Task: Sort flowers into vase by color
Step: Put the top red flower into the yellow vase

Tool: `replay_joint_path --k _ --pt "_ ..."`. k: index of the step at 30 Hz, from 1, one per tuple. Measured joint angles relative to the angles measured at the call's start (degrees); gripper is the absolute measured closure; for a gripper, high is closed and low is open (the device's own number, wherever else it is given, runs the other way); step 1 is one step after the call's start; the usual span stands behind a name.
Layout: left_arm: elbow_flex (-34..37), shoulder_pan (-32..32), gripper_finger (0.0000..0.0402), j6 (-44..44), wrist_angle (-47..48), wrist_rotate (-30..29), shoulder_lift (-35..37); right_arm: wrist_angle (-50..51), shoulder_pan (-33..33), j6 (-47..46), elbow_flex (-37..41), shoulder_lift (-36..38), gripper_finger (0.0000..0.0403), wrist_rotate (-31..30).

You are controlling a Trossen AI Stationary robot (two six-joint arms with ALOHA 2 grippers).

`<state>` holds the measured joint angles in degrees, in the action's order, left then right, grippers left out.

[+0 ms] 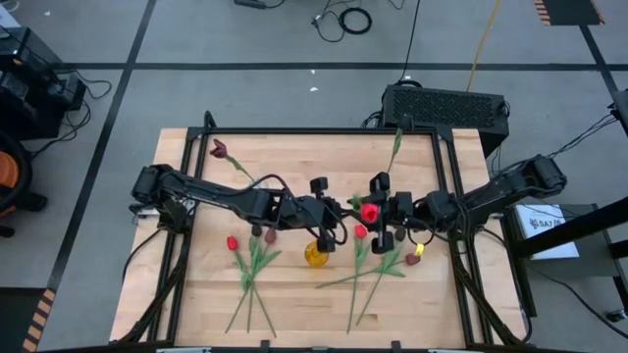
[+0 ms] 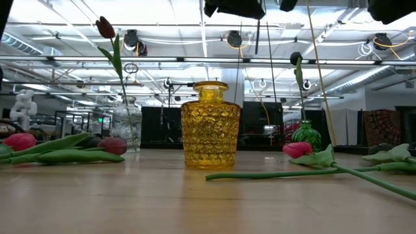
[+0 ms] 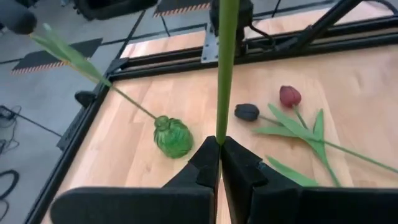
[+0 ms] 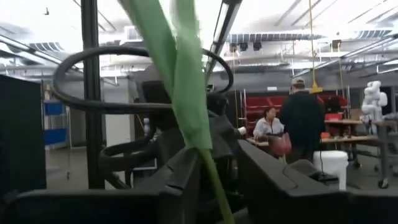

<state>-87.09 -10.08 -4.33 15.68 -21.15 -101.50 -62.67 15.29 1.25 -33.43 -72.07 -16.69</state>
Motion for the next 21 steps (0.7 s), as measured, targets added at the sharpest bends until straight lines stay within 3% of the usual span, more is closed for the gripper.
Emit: replay_joint_path --k 6,12,16,21 --pt "0.0 0.4 0.0387 1.0 1.6 -0.1 0.1 2.9 0.0 -0.2 0.0 1.7 0.0277 0.0" --pt "0.0 0.3 0.0387 1.0 2.7 -0.1 0.1 3.3 0.0 0.3 0.0 1.8 0.0285 0.0" --pt "0.0 0.4 0.0387 2.1 3.8 -0.1 0.1 3.7 0.0 1.0 0.0 1.8 0.0313 0.0" --pt "0.0 0.4 0.0387 2.4 3.8 -0.1 0.1 3.9 -0.2 1.2 0.0 1.8 0.0375 -0.1"
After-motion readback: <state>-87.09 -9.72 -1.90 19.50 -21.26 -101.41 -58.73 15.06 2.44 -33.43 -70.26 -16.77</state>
